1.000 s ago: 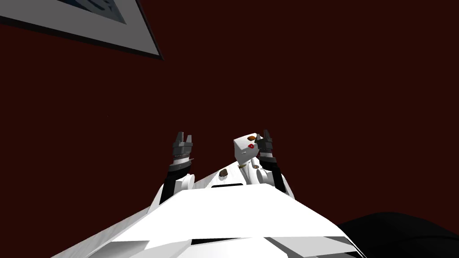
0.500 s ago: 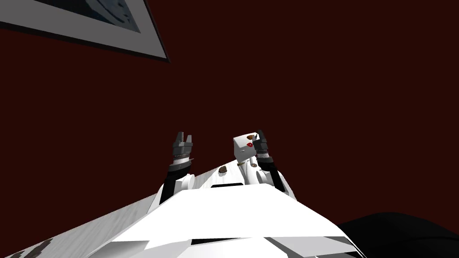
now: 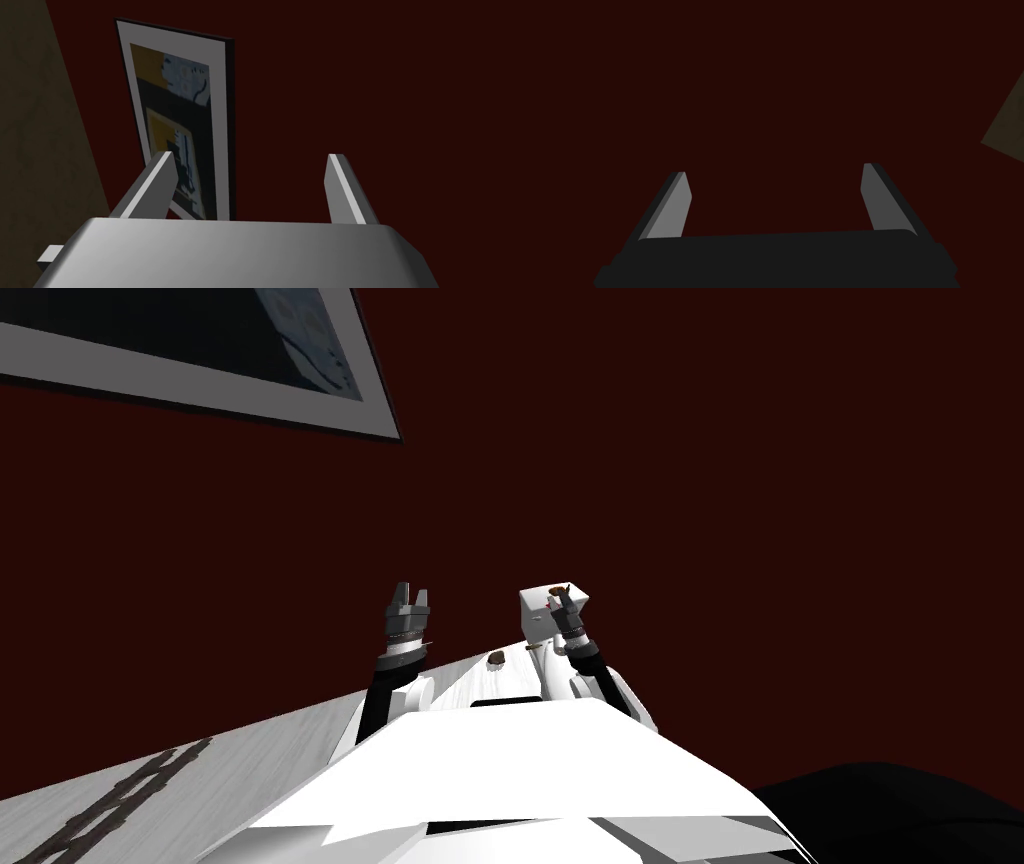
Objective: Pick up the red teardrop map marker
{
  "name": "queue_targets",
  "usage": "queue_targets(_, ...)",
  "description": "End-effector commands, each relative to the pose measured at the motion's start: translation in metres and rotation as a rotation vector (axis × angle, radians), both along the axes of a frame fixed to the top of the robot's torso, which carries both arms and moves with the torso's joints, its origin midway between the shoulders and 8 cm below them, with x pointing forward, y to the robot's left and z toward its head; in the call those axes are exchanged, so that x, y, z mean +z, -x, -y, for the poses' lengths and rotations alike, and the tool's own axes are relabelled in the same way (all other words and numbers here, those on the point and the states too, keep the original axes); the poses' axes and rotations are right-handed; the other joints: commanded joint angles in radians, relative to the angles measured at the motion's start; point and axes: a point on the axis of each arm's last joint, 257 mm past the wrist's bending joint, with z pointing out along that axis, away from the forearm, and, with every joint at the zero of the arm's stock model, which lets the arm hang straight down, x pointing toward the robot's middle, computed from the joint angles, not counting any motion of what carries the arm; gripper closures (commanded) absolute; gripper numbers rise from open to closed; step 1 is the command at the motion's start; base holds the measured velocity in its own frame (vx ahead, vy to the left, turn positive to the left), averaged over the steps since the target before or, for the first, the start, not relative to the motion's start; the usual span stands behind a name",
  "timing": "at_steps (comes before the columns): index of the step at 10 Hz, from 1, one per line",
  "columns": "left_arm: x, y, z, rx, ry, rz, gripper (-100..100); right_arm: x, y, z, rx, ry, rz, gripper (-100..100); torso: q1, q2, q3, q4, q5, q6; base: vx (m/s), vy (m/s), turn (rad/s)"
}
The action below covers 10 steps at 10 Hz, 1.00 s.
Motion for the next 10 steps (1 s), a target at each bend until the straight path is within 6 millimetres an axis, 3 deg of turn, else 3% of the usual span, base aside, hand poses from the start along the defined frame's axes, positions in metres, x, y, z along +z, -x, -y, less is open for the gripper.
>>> queue_targets(1,0.000,0.000,0.000,0.000,0.000,0.000,0,-0.008,0.001,-0.008,0.026,0.025,-0.011,-100,0.000,0.000,0.000,0.000,0.000,0.000,-0.121,-0.087,0.106)
queue_targets(4,0.000,0.000,0.000,0.000,0.000,0.000,0,-0.039,0.006,-0.037,0.119,0.104,-0.059,-100,0.002,-0.002,-0.001,0.000,0.000,0.001,-0.139,-0.090,0.167)
queue_targets(7,0.000,0.000,0.000,0.000,0.000,0.000,0,-0.059,0.011,-0.050,0.171,0.164,-0.091,-100,0.000,-0.001,-0.001,0.000,0.000,0.000,-0.136,-0.096,0.141)
queue_targets(8,0.000,0.000,0.000,0.000,0.000,0.000,0,-0.079,0.016,-0.062,0.214,0.204,-0.122,-100,0.001,-0.002,-0.001,0.000,0.000,0.001,-0.173,-0.061,0.170)
queue_targets(9,0.000,0.000,0.000,0.000,0.000,0.000,0,-0.081,0.017,-0.061,0.219,0.219,-0.126,-100,0.002,0.000,0.000,0.000,0.000,0.000,-0.130,-0.058,0.148)
queue_targets(10,0.000,0.000,0.000,0.000,0.000,0.000,0,-0.102,0.024,-0.071,0.261,0.260,-0.160,-100,0.002,-0.002,-0.001,0.000,0.000,0.001,-0.161,-0.079,0.268)
